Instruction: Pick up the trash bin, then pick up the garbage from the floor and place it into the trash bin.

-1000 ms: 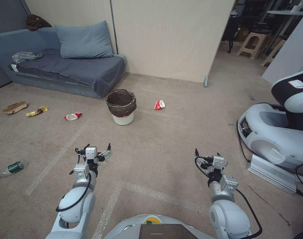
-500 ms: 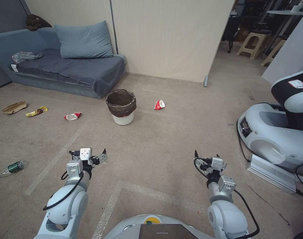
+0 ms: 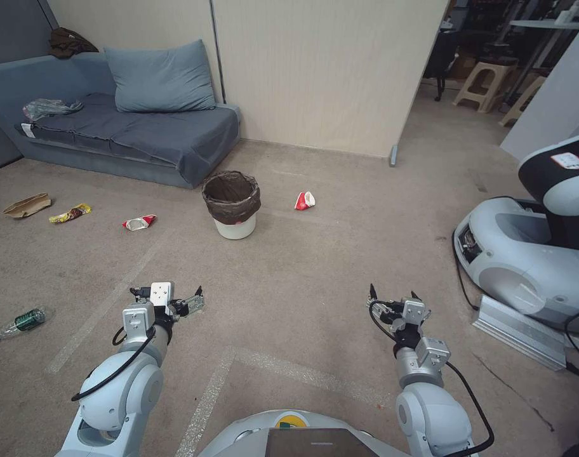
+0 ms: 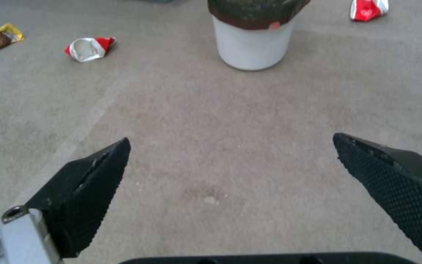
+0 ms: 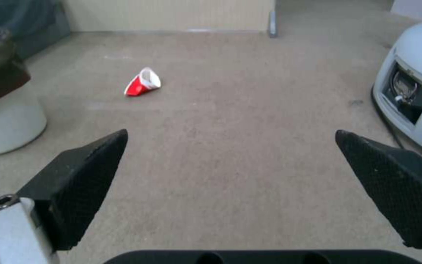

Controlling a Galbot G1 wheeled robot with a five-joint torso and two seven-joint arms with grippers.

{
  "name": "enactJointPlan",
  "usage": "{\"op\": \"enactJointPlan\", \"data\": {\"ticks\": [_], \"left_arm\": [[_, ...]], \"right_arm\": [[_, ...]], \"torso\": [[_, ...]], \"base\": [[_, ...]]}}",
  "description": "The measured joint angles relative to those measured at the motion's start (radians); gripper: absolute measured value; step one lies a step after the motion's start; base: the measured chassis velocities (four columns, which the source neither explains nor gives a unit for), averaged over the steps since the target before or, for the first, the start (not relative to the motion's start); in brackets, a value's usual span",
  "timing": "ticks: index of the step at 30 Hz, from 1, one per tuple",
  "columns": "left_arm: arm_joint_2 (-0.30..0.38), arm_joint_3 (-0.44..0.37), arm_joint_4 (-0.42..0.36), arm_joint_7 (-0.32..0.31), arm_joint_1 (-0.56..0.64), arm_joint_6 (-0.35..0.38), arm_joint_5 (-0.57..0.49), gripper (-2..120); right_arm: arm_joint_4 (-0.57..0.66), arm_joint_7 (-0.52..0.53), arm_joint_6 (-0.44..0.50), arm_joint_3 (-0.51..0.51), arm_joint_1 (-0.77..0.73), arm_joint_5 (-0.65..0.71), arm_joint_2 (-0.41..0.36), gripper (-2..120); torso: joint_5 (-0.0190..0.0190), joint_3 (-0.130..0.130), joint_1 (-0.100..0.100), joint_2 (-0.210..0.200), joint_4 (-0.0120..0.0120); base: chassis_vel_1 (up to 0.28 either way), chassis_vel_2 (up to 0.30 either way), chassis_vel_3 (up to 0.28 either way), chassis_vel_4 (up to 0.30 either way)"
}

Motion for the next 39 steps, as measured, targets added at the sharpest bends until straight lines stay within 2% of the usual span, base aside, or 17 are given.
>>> {"op": "enactJointPlan", "data": {"ticks": [6, 13, 22, 25, 29, 31, 36, 39], "left_arm": [[0.006, 0.000, -0.003, -0.006, 0.000, 0.000, -0.006, 100], [0.008, 0.003, 0.000, -0.008, -0.006, -0.001, 0.000, 100], [0.006, 0.003, 0.005, -0.005, -0.008, -0.002, 0.006, 100], [0.006, 0.002, 0.008, -0.005, -0.007, -0.002, 0.008, 100], [0.004, -0.001, 0.011, -0.003, -0.006, -0.003, 0.009, 100], [0.004, -0.002, 0.011, -0.002, -0.005, -0.003, 0.009, 100], [0.002, -0.003, 0.011, -0.001, -0.006, -0.004, 0.010, 100], [0.002, -0.005, 0.011, 0.000, -0.008, -0.004, 0.010, 100]], "right_arm": [[0.000, 0.000, -0.007, 0.000, 0.004, 0.000, -0.002, 100], [0.003, 0.007, -0.024, -0.001, 0.007, 0.009, -0.003, 100], [0.003, 0.010, -0.025, 0.000, 0.012, 0.011, -0.004, 100], [0.001, 0.010, -0.025, -0.001, 0.013, 0.010, -0.003, 100], [-0.002, 0.010, -0.022, 0.000, 0.014, 0.010, -0.002, 100], [-0.003, 0.010, -0.021, 0.000, 0.015, 0.010, -0.003, 100], [-0.003, 0.011, -0.020, 0.000, 0.015, 0.009, -0.002, 100], [-0.003, 0.011, -0.019, 0.000, 0.016, 0.007, -0.002, 100]], "torso": [[0.0001, 0.000, 0.000, 0.000, 0.0000], [0.0001, 0.000, 0.000, 0.000, 0.0001], [-0.0001, 0.000, 0.000, 0.000, -0.0003], [0.0003, 0.000, 0.000, 0.000, 0.0003], [-0.0001, 0.000, 0.000, 0.000, -0.0004], [0.0008, 0.000, 0.000, 0.000, 0.0003], [-0.0002, 0.000, 0.000, 0.000, -0.0004], [-0.0002, 0.000, 0.000, 0.000, 0.0001]], "base": [[-0.054, 0.057, 0.053, -0.051], [-0.183, 0.199, 0.198, -0.191], [-0.270, 0.259, 0.253, -0.267], [-0.298, 0.298, 0.304, -0.305], [-0.306, 0.298, 0.299, -0.303], [-0.285, 0.260, 0.286, -0.281], [-0.276, 0.286, 0.278, -0.286], [-0.281, 0.268, 0.273, -0.279]]}}
